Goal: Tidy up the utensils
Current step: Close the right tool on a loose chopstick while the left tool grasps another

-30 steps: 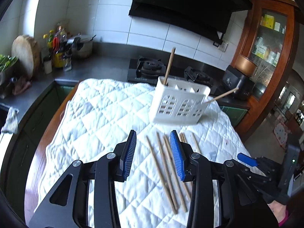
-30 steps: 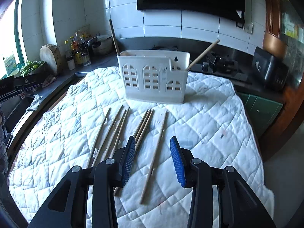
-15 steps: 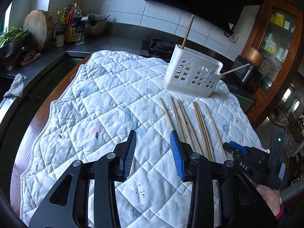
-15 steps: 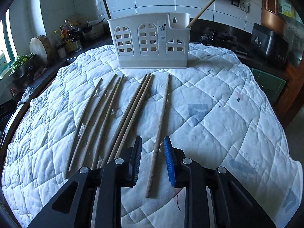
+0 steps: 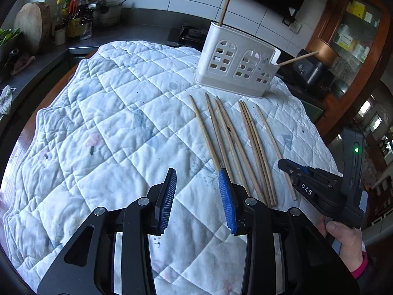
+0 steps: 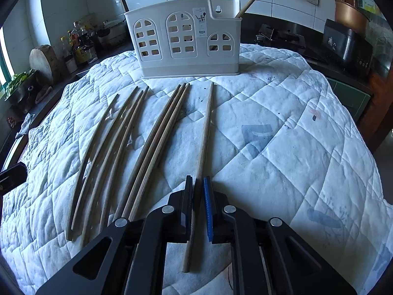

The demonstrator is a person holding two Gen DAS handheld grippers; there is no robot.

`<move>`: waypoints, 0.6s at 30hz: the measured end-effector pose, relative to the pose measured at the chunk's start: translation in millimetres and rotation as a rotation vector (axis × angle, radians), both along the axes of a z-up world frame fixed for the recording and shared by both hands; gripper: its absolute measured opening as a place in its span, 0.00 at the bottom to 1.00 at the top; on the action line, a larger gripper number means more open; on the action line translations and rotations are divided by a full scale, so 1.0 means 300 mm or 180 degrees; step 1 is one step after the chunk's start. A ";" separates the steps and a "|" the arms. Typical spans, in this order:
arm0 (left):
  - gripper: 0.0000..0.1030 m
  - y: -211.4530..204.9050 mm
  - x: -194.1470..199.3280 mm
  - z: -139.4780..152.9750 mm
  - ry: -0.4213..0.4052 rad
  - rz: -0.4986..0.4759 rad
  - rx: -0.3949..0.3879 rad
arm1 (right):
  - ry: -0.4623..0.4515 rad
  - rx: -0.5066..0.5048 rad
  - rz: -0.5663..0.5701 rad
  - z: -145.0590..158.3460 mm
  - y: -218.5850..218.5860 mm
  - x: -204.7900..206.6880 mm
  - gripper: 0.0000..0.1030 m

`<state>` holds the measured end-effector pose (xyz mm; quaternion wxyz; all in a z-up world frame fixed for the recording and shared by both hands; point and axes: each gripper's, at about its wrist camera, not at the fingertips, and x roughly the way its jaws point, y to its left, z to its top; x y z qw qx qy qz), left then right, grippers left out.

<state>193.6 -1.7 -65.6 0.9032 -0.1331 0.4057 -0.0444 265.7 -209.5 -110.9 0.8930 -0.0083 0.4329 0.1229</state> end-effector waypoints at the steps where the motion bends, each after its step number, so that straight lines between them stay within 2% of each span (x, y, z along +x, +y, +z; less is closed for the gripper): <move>1: 0.34 -0.010 0.007 -0.008 0.0019 -0.0013 0.0005 | -0.0004 0.0002 -0.0006 0.000 -0.002 0.000 0.08; 9: 0.34 -0.080 0.088 -0.072 0.0193 -0.0022 -0.0058 | -0.0137 -0.0038 0.0028 0.038 -0.008 -0.025 0.06; 12: 0.22 -0.085 0.125 -0.092 0.0258 0.0040 -0.0114 | -0.0206 -0.0027 0.0056 0.066 -0.015 -0.040 0.06; 18: 0.17 -0.090 0.166 -0.119 0.0330 0.0097 -0.0224 | -0.0315 0.0045 0.0094 0.115 -0.028 -0.056 0.06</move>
